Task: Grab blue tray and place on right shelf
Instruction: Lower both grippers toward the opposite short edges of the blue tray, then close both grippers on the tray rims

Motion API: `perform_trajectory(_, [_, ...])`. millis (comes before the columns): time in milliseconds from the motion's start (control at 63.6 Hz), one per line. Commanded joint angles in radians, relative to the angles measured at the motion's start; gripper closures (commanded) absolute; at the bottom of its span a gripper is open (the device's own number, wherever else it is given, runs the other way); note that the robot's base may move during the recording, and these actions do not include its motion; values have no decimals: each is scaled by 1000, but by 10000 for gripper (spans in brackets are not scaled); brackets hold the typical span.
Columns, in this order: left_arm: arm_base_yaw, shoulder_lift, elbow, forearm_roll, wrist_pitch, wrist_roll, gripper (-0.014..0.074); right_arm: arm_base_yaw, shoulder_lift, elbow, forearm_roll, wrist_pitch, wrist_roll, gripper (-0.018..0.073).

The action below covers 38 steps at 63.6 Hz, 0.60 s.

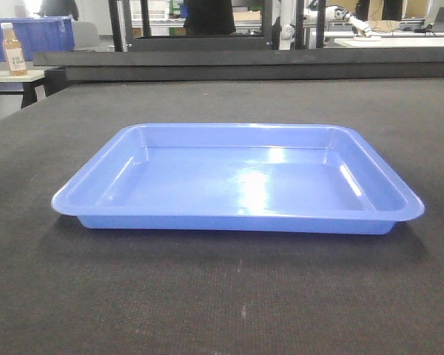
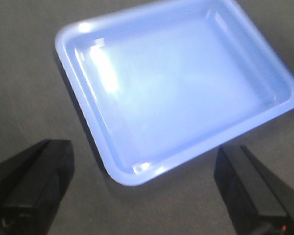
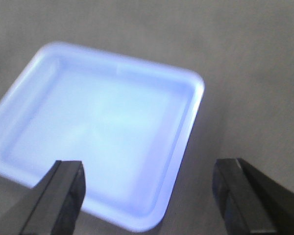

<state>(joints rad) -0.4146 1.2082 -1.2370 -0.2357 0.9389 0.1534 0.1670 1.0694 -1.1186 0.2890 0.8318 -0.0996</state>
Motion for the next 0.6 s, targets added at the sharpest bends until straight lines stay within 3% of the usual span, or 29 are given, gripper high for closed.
perform_trajectory(0, [-7, 74, -95, 52, 29, -97, 106, 2, 75, -77, 12, 15, 48, -65])
perform_trajectory(173, [-15, 268, -220, 198, 163, -247, 107, 9, 246, -125, -15, 71, 129, -65])
perform_trajectory(393, [-63, 439, -315, 262, 174, -296, 107, 66, 401, -198, -321, 116, 365, -65])
perform_trajectory(582, [-70, 542, -381, 318, 182, -347, 108, 80, 505, -248, -244, 82, 387, -65])
